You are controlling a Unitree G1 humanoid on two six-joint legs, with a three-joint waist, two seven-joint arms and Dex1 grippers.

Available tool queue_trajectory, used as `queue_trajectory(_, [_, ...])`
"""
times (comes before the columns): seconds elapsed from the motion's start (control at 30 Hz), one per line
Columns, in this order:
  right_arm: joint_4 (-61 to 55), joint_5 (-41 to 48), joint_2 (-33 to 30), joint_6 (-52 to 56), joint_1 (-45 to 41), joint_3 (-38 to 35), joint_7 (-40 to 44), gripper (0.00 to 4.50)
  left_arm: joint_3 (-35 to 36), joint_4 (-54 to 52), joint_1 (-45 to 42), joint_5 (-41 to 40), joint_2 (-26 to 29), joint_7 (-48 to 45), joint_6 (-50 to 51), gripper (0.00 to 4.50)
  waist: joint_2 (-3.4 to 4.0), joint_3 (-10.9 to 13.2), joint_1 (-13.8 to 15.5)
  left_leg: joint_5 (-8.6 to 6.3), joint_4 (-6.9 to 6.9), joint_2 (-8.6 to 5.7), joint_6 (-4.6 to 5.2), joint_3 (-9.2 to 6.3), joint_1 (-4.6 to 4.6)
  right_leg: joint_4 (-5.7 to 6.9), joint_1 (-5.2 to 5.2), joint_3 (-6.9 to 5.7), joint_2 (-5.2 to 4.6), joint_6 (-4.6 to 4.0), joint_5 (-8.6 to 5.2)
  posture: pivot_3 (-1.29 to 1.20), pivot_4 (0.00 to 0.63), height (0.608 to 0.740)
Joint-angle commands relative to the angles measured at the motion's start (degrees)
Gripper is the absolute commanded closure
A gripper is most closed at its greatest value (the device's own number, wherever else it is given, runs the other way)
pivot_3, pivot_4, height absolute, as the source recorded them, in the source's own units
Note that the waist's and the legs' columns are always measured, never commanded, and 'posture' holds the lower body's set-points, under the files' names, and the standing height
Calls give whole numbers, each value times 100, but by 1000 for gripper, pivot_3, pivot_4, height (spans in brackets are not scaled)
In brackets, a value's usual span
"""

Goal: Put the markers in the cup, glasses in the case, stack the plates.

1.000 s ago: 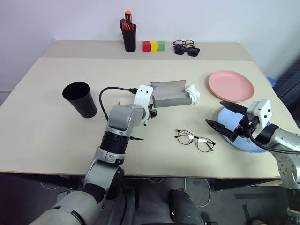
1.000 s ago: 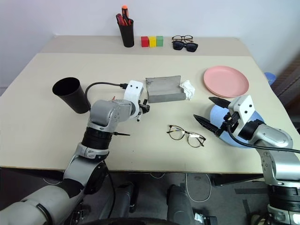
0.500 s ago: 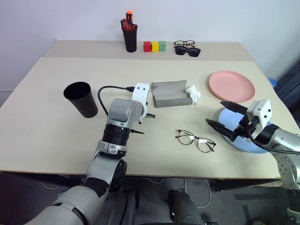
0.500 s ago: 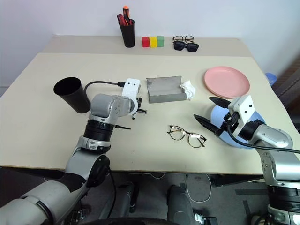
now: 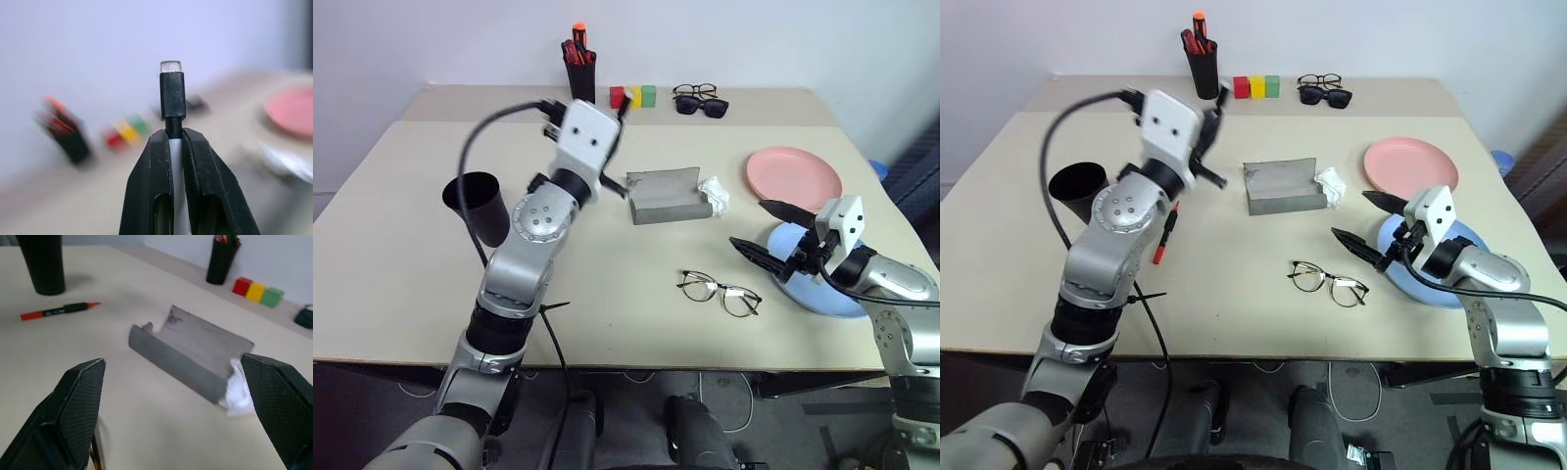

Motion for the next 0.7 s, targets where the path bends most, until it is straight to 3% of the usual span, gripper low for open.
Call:
queue_trajectory(0.03, [99,-19,66,-179,-203,19,51,0,966,607,96,150,-132,945,-1951,4447,0,-1,3,0,-1,0,1,0,0,0,0,0,0,0,0,0,150,740])
queue_trajectory(0.1, [178,-33,108,-212,-297,83,65,0,1131,967,248,605,89,1334,-2432,4447,0,-1,5,0,-5,0,1,0,1,2,0,-1,0,1,0,0,150,740])
queue_trajectory(0.23, [309,-62,146,-279,-390,134,134,0,1345,1031,450,1077,174,1921,-2180,4447,-3,1,18,0,1,-3,2,0,-2,4,2,-2,2,23,11,0,150,740])
queue_trajectory(0.37, [345,-74,151,-287,-451,164,159,0,1449,821,680,1046,-48,2093,-1760,4447,-5,-1,15,0,11,-5,2,-2,-1,-2,15,-3,1,30,15,0,150,740])
queue_trajectory(0.7, [227,-57,112,-218,-461,141,135,0,1237,994,1130,1242,-175,2083,-1811,4447,-4,-1,-6,0,7,-3,2,-1,5,6,11,-3,2,30,15,0,150,740])
